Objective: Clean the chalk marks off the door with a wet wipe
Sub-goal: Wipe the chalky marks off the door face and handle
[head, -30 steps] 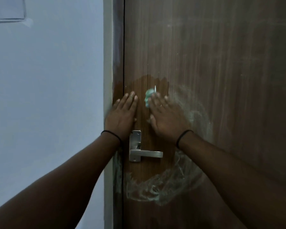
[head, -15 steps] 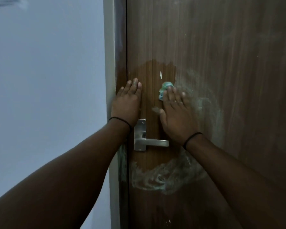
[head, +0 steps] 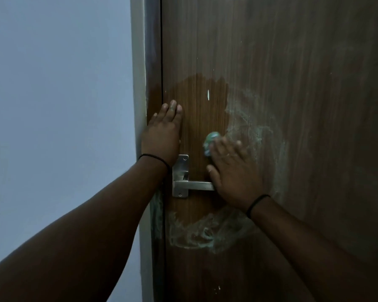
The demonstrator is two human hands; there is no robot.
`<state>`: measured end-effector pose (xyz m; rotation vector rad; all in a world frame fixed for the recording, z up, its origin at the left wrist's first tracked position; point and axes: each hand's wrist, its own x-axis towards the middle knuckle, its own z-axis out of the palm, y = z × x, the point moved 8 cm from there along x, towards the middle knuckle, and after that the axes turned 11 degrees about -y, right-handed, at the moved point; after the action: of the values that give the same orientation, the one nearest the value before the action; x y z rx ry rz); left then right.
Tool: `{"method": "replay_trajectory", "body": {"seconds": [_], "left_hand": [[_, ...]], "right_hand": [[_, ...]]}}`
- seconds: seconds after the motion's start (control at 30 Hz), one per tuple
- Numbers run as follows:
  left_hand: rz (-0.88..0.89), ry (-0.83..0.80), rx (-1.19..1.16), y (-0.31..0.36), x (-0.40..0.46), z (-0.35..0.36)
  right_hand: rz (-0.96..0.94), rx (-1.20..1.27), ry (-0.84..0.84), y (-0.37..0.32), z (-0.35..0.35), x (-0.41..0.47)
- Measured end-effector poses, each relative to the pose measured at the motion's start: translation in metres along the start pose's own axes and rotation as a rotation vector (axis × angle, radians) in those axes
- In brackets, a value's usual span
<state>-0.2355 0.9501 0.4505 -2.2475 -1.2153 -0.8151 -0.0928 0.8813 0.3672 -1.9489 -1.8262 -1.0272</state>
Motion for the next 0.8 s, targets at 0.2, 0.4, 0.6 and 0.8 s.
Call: {"method": "replay_trajectory", "body": {"seconds": [0.2,0.4,0.6,0.8], "left_hand": [[-0.041,0.012,-0.028,0.004,-0.001,-0.001],[-0.058,-0.014,-0.114,0.015,-0.008,0.005],[-0.068,-0.058,-0.105,0.011,-0.01,0.007],[-0.082,-0.037,-0.09,0.015,-0.012,0.007]], "right_hand": [[-0.051,0.042,-0.009,-0.027,-0.003,0.015],[0.236,0.072,0.094,0.03,-0.025,0.015],[0.087,0.022,-0.02,0.027,-0.004,-0.009],[0.007,0.207,-0.003,-0.01,-0.018,0.027]]}}
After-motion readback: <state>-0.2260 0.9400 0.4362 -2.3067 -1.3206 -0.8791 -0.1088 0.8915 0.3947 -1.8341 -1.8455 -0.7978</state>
